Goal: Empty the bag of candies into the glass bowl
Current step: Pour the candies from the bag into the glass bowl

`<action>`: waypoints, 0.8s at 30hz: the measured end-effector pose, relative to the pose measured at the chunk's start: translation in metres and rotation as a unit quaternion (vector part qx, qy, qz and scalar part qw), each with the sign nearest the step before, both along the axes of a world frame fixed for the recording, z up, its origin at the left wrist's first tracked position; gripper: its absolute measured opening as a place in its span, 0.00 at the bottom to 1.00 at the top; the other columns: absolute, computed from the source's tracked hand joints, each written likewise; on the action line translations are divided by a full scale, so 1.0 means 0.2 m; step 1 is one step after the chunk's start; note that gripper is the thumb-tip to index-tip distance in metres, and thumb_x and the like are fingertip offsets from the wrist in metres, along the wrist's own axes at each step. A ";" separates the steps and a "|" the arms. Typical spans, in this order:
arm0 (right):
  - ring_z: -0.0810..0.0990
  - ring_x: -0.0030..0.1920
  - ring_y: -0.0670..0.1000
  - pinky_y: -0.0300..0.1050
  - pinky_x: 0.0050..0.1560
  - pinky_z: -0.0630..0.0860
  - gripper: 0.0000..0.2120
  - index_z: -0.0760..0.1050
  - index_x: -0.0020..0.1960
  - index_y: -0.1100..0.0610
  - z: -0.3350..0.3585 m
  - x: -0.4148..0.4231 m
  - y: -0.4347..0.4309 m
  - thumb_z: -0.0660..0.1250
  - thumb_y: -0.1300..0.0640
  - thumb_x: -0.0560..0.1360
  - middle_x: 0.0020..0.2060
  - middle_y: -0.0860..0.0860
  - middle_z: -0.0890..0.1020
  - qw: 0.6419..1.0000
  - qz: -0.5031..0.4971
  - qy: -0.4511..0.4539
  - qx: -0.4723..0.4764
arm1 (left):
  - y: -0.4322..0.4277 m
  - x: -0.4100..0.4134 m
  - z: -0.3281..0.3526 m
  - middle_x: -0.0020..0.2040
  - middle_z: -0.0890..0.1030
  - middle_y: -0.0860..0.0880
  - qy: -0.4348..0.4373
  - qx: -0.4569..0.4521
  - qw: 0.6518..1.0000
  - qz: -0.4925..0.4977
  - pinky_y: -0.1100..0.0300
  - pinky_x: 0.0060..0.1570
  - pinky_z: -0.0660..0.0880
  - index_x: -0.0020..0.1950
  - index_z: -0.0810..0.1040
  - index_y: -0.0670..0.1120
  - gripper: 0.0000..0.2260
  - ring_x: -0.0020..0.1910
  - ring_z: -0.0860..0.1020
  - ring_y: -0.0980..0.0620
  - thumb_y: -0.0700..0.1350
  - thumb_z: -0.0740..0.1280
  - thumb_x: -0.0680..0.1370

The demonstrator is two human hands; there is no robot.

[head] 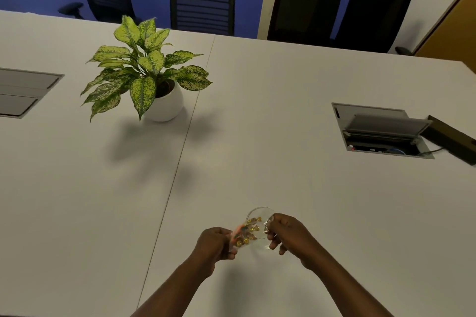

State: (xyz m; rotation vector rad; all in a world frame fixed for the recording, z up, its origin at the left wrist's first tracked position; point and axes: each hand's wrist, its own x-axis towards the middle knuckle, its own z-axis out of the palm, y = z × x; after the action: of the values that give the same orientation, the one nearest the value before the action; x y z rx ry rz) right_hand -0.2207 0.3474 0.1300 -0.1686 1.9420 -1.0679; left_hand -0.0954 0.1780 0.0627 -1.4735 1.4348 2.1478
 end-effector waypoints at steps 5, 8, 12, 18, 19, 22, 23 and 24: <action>0.81 0.32 0.49 0.40 0.30 0.73 0.08 0.78 0.45 0.57 -0.04 0.00 -0.01 0.62 0.59 0.80 0.37 0.51 0.82 1.000 -0.016 0.000 0.024 | -0.03 0.00 -0.02 0.32 0.81 0.36 0.015 -0.018 1.000 0.004 0.56 0.31 0.80 0.45 0.79 0.30 0.05 0.28 0.78 0.44 0.28 0.64 0.74; 0.80 0.31 0.49 0.40 0.29 0.73 0.08 0.78 0.45 0.57 -0.07 -0.01 -0.02 0.62 0.60 0.80 0.39 0.53 0.82 0.998 -0.044 -0.012 0.037 | -0.05 0.00 -0.03 0.35 0.82 0.36 0.027 -0.019 0.999 -0.007 0.54 0.32 0.81 0.45 0.78 0.34 0.04 0.29 0.80 0.43 0.29 0.64 0.77; 0.79 0.31 0.50 0.40 0.29 0.74 0.07 0.78 0.45 0.58 -0.09 -0.02 -0.03 0.62 0.60 0.79 0.39 0.54 0.82 0.996 -0.066 -0.032 0.049 | -0.09 0.00 -0.06 0.36 0.83 0.36 0.032 -0.039 0.998 -0.026 0.51 0.38 0.82 0.45 0.79 0.33 0.06 0.34 0.81 0.41 0.31 0.64 0.79; 0.79 0.31 0.50 0.40 0.29 0.75 0.09 0.80 0.45 0.59 -0.13 -0.02 -0.04 0.62 0.59 0.79 0.38 0.55 0.82 0.995 -0.075 -0.029 0.060 | -0.16 0.00 -0.07 0.37 0.83 0.37 0.040 -0.063 0.996 -0.055 0.53 0.35 0.82 0.49 0.80 0.31 0.07 0.33 0.81 0.43 0.31 0.63 0.79; 0.79 0.31 0.49 0.40 0.29 0.75 0.09 0.80 0.45 0.59 -0.14 -0.02 -0.05 0.62 0.60 0.79 0.38 0.55 0.82 0.995 -0.077 -0.027 0.059 | -0.17 0.00 -0.07 0.37 0.83 0.37 0.041 -0.065 0.995 -0.058 0.53 0.35 0.81 0.48 0.80 0.31 0.06 0.33 0.81 0.43 0.31 0.63 0.79; 0.79 0.31 0.49 0.40 0.29 0.75 0.09 0.80 0.45 0.59 -0.15 -0.02 -0.05 0.62 0.60 0.79 0.37 0.55 0.82 0.995 -0.085 -0.025 0.053 | -0.18 0.00 -0.07 0.37 0.83 0.37 0.043 -0.076 0.993 -0.078 0.53 0.34 0.81 0.48 0.80 0.30 0.06 0.33 0.81 0.43 0.32 0.64 0.79; 0.79 0.31 0.50 0.40 0.29 0.75 0.09 0.80 0.45 0.59 -0.15 -0.02 -0.06 0.62 0.60 0.79 0.37 0.55 0.82 0.994 -0.088 -0.025 0.052 | -0.18 0.00 -0.07 0.37 0.83 0.38 0.043 -0.080 0.992 -0.088 0.54 0.34 0.81 0.49 0.80 0.30 0.06 0.32 0.81 0.44 0.32 0.64 0.79; 0.79 0.31 0.50 0.40 0.29 0.75 0.09 0.80 0.45 0.59 -0.15 -0.02 -0.06 0.62 0.60 0.79 0.37 0.55 0.82 0.994 -0.091 -0.025 0.052 | -0.18 0.00 -0.08 0.37 0.83 0.38 0.043 -0.083 0.991 -0.091 0.54 0.34 0.81 0.49 0.80 0.30 0.06 0.32 0.81 0.44 0.32 0.64 0.79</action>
State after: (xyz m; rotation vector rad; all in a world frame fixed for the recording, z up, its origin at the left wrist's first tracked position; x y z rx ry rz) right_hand -0.2243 0.3357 0.0990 0.0935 1.9902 -1.0738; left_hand -0.0954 0.1428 0.0476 -1.2565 1.7429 2.0474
